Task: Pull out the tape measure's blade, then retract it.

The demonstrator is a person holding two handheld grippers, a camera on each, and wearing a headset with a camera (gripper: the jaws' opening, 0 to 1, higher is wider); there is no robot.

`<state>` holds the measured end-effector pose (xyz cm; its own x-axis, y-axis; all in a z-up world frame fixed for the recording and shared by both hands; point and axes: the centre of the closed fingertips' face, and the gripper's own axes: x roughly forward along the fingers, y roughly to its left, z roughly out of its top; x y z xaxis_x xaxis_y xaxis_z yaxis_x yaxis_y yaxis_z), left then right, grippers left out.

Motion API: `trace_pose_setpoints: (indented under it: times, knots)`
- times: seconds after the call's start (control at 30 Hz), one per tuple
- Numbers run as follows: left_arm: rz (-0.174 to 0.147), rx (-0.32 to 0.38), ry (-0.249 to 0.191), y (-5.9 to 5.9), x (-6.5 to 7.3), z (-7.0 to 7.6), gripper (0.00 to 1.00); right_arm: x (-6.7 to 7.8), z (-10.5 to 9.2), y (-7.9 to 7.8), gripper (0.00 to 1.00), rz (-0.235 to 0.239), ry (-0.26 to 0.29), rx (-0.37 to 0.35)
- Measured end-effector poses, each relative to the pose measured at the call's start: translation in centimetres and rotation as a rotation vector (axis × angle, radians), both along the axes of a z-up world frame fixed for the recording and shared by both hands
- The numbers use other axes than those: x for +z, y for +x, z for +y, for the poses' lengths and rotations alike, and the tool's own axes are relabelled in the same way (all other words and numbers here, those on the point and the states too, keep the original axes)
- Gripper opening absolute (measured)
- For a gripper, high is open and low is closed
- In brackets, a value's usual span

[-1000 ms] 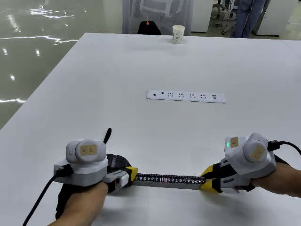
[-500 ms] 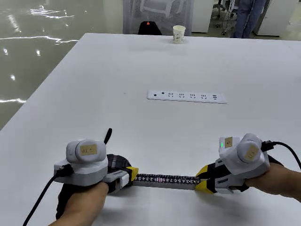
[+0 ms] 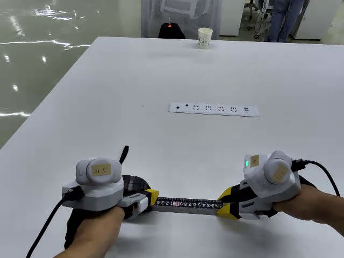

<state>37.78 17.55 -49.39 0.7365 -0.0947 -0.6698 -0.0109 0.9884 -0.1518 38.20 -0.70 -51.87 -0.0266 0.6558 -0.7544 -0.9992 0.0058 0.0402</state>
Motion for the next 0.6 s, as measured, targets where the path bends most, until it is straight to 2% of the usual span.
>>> trace_pose_setpoints:
  times: [0.6]
  knots:
    - [0.002, 0.000, -0.006, 0.0, 0.0, 0.0, 0.60, 0.0, 1.9, -0.3, 0.10, 0.008, 0.010, 0.010]
